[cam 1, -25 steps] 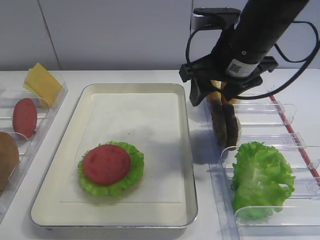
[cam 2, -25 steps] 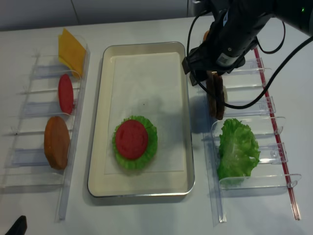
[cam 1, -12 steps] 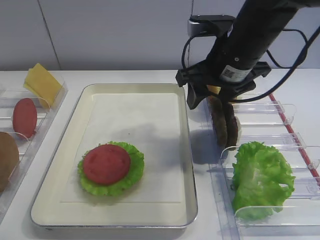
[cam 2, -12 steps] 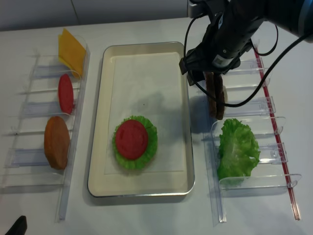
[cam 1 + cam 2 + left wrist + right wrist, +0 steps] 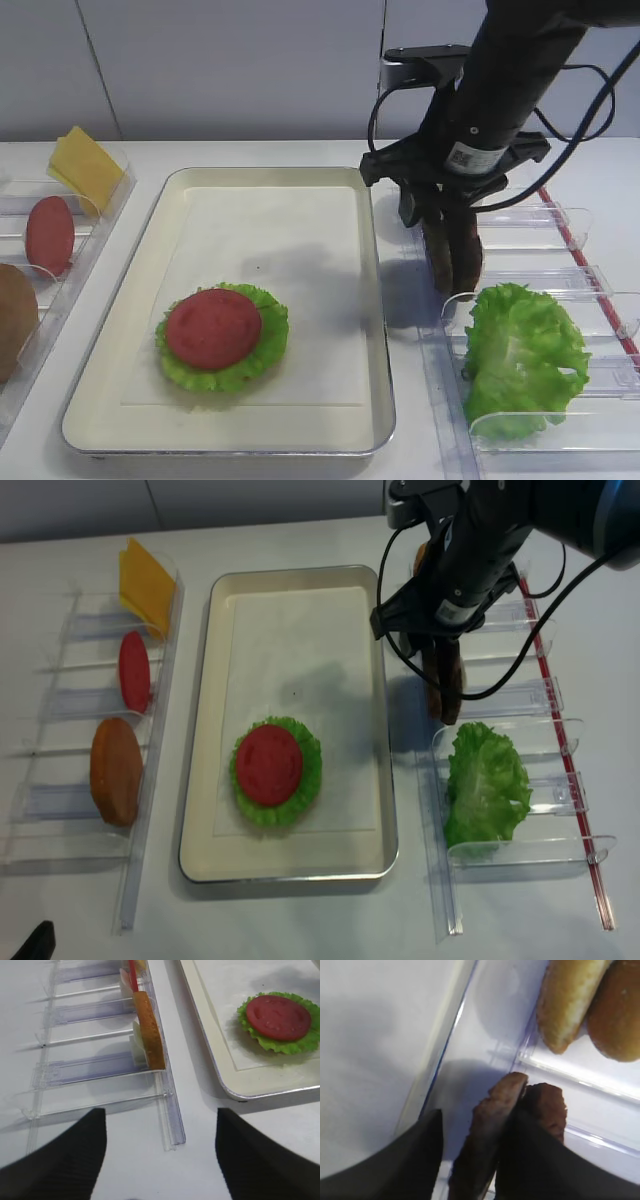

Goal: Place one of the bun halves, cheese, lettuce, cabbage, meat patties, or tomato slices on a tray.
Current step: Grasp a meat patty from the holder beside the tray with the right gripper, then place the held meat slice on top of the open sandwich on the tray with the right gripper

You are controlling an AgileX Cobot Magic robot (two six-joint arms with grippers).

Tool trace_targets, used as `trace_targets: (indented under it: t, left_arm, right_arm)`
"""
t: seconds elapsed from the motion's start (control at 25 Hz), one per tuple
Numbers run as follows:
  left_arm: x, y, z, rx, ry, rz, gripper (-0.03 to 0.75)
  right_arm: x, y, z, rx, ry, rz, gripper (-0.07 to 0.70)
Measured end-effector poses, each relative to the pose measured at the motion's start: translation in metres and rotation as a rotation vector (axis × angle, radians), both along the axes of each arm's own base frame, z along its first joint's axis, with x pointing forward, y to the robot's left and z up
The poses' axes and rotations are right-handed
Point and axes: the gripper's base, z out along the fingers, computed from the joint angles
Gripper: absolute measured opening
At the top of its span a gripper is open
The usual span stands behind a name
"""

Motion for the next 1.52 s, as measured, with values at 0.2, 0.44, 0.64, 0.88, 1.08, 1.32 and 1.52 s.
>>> trace_targets:
  t: [0.2,0.44,0.64,0.88,1.08,1.32,1.52]
  left_arm:
    - [0.0,0.0,0.0,0.0,0.0,0.0,0.471]
    - [0.0,0.0,0.0,0.0,0.0,0.0,0.471]
    - [0.0,0.0,0.0,0.0,0.0,0.0,0.471]
    - [0.0,0.0,0.0,0.0,0.0,0.0,0.471]
    - [0.0,0.0,0.0,0.0,0.0,0.0,0.471]
    - [0.0,0.0,0.0,0.0,0.0,0.0,0.471]
    - [0.0,0.0,0.0,0.0,0.0,0.0,0.471]
  right_arm:
    - [-0.001,-0.002,-0.001,-0.014,0.014,-0.013,0.27]
    - [-0.003,-0.003,0.001,-0.022,0.021,-0.022,0.168]
    - [-0.009,-0.006,0.019,-0.013,-0.007,-0.02,0.168]
    - [-0.033,-0.015,0.075,0.079,-0.145,-0.026,0.168]
    - [-0.055,-0.017,0.099,0.21,-0.233,-0.017,0.168]
    - [-0.087,-0.012,0.075,0.482,-0.289,0.02,0.168]
    - [-0.101,-0.005,0.055,0.685,-0.269,0.031,0.168]
